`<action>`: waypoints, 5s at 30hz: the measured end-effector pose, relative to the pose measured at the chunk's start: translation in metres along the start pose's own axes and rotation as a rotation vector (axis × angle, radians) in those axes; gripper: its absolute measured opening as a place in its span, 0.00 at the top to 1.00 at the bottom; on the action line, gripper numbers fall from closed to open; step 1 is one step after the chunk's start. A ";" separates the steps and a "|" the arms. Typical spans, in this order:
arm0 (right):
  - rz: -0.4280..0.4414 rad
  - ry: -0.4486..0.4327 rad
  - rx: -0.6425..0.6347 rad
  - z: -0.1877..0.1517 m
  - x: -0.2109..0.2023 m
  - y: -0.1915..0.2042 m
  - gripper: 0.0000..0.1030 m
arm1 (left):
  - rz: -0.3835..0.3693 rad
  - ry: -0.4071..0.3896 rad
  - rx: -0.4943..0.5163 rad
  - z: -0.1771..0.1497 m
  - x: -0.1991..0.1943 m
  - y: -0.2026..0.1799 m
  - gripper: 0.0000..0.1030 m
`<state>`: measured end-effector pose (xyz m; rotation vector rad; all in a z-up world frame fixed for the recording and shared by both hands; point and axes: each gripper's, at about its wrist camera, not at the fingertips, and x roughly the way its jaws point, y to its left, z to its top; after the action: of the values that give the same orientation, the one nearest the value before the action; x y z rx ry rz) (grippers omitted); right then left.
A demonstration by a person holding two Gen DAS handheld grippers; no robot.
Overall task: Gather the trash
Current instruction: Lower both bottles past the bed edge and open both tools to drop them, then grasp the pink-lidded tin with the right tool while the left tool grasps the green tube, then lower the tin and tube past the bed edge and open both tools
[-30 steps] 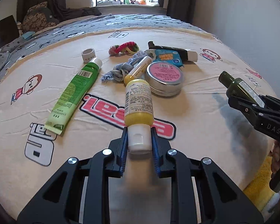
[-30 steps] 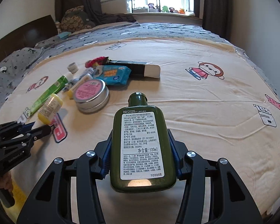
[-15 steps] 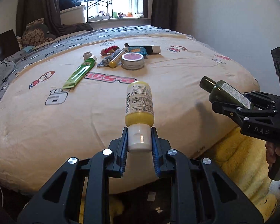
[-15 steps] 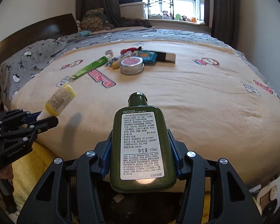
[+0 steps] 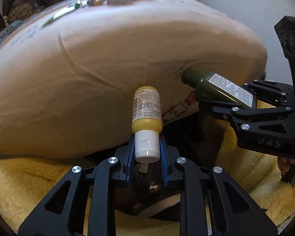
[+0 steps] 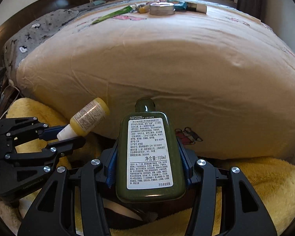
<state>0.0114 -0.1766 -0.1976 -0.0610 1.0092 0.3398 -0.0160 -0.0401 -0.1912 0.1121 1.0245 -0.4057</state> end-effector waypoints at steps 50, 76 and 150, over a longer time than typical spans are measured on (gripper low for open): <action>-0.107 -0.270 0.054 0.165 -0.025 -0.051 0.18 | 0.251 -0.240 -0.108 0.135 -0.048 0.112 0.22; -0.129 -0.116 0.064 0.291 0.097 -0.030 0.10 | 0.246 -0.132 -0.140 0.285 0.059 0.207 0.31; 0.069 0.264 0.107 -0.015 0.078 -0.021 0.31 | -0.103 0.278 -0.080 -0.014 0.098 0.020 0.60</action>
<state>0.0428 -0.1802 -0.2732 0.0264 1.2921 0.3464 0.0248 -0.0449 -0.2829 0.0446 1.3225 -0.4507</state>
